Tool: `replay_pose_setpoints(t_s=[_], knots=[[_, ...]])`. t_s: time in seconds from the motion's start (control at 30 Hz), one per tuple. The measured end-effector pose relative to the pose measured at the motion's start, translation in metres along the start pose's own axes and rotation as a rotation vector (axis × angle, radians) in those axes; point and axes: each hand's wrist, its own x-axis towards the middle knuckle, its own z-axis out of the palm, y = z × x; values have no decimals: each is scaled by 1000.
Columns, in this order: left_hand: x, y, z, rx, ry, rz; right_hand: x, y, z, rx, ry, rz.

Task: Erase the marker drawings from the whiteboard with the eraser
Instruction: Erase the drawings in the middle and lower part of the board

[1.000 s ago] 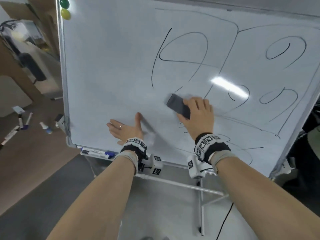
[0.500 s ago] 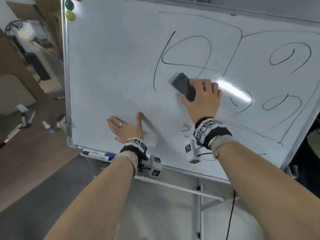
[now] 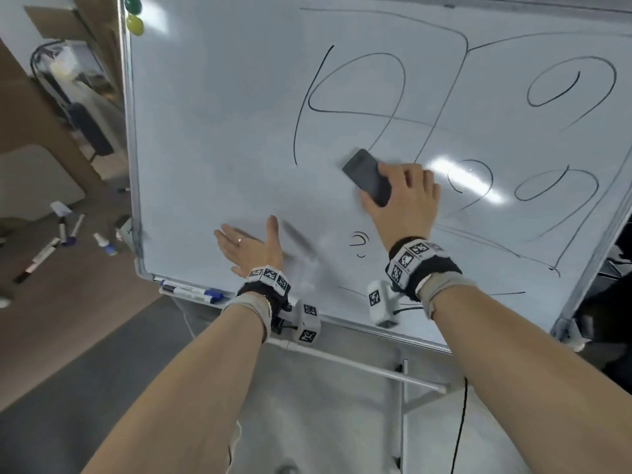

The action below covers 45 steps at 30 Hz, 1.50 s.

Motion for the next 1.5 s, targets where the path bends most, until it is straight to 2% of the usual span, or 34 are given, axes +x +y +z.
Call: replay_pose_setpoints(t_s=[0.07, 0.17, 0.23, 0.3, 0.47, 0.53, 0.6, 0.77, 0.83, 0.93, 1.07, 1.13, 1.2, 1.23, 1.33, 1.4, 1.5], knots=[[-2, -3, 4, 12, 12, -3, -21, 2, 2, 25, -67, -77], [-8, -7, 12, 11, 32, -7, -85, 9, 12, 58, -329, -372], [-12, -8, 16, 15, 44, -9, -112, 19, 12, 36, -428, -473], [-15, -9, 19, 25, 52, -8, -106, 23, 6, 26, -389, -419], [-22, -14, 24, 43, 30, 6, -33, 25, -20, -69, -42, -75], [-23, -14, 25, 50, 32, 11, -25, 24, -22, -60, -3, -23], [-23, -16, 25, 52, 45, 14, -44, 25, -16, 7, -67, -91], [-25, -29, 28, 46, 67, 27, -150, 40, 11, 40, -535, -428], [-27, -36, 29, 54, 75, 22, -165, 44, 16, 41, -609, -487], [-31, -42, 31, 61, 82, 5, -143, 45, 9, 13, -537, -497], [-39, -37, 36, 41, 60, 10, -80, 46, -14, -16, -235, -220], [-44, -33, 40, 43, 53, 29, -66, 50, -19, -12, -158, -151], [-49, -33, 45, 41, 58, 37, -75, 54, -19, 10, -195, -177], [-51, -34, 47, 43, 65, 36, -89, 57, -16, 29, -260, -218], [-55, -38, 51, 67, 93, 46, -152, 66, -8, 31, -561, -438], [-56, -39, 52, 71, 109, 52, -182, 75, -6, -6, -692, -524], [-65, -36, 55, 77, 116, 62, -172, 85, -14, -36, -641, -497]])
